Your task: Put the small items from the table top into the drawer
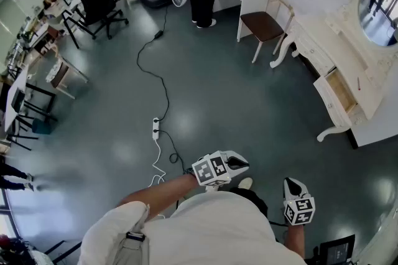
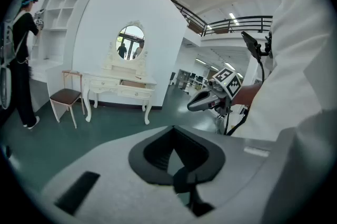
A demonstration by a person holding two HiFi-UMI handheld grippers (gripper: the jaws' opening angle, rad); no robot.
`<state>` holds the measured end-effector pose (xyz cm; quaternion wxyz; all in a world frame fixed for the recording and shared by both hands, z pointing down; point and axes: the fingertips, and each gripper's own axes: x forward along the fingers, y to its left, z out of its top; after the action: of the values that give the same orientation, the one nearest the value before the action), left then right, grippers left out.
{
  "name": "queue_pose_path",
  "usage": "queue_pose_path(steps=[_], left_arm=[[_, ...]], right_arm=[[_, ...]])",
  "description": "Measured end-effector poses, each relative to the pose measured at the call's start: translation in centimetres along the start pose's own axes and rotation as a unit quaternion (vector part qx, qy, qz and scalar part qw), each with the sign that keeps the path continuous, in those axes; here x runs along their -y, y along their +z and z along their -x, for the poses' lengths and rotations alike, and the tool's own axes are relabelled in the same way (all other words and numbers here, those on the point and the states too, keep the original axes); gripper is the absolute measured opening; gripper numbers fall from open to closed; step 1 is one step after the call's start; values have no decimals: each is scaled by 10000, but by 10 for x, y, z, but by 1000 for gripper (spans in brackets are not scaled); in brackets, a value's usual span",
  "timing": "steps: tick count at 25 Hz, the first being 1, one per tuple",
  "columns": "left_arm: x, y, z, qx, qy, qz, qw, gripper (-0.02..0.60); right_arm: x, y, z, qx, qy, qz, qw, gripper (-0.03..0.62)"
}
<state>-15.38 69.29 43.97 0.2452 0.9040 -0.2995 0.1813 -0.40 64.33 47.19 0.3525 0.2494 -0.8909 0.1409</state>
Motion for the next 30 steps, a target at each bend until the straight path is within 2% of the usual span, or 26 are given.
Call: queue_pose_path(steps=[5,15,20,24,26,30], left_arm=[[-12,29,-8,223,57,-130,9997,0],[-23,86,-73,-73,-148,-487,9987,0],[-15,113,-122,-131,-330,-646,9973,0],[-9,127,-158,-133,-320,-646,9973,0],[-9,130,-173,-166,-307,-648,9973,0],[-31,149,-196,-246,-341,-697,9967,0]], right_arm=[[25,25,-18,191,-26,181,9996,0],[101,25,-6,511,-222,-281,9981,0],[150,15,11,726,-402,-505,9953,2],[187,-8,19,778,-526,-621,9936,3],[201,-19,19,792,-537,-716,9928,37],[235,-16,10,804,-574,-862,9914,43]])
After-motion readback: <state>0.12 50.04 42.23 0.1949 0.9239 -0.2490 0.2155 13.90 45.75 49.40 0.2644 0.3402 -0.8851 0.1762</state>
